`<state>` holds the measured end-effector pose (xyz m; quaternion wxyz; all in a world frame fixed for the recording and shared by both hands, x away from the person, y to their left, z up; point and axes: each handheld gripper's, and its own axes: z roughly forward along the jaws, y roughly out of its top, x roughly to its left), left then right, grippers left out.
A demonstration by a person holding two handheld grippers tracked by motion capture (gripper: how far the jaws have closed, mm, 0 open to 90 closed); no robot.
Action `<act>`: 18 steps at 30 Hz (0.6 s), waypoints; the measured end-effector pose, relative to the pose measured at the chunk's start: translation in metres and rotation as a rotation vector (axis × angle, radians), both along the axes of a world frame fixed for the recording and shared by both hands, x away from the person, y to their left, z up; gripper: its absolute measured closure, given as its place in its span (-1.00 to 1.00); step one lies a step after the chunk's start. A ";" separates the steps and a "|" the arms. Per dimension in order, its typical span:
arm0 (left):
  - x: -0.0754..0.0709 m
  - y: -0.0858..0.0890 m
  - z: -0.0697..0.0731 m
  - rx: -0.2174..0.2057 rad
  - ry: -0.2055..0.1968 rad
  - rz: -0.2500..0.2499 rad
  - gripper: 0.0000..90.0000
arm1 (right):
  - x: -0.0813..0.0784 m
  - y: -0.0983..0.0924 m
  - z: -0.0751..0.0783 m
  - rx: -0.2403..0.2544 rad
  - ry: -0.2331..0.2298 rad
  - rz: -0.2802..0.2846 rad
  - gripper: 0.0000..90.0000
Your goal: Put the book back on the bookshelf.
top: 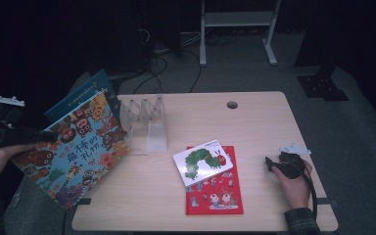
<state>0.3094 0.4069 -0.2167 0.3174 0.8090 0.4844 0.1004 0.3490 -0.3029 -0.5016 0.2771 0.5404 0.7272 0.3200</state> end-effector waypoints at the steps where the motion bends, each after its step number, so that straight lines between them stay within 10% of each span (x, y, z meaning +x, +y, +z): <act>1: 0.002 0.000 -0.001 0.001 -0.003 0.008 0.79 | 0.000 0.000 0.000 0.000 0.000 0.000 -0.29; 18: 0.043 -0.016 -0.028 0.026 -0.045 0.117 0.79 | 0.000 0.001 0.000 -0.006 -0.004 0.000 -0.29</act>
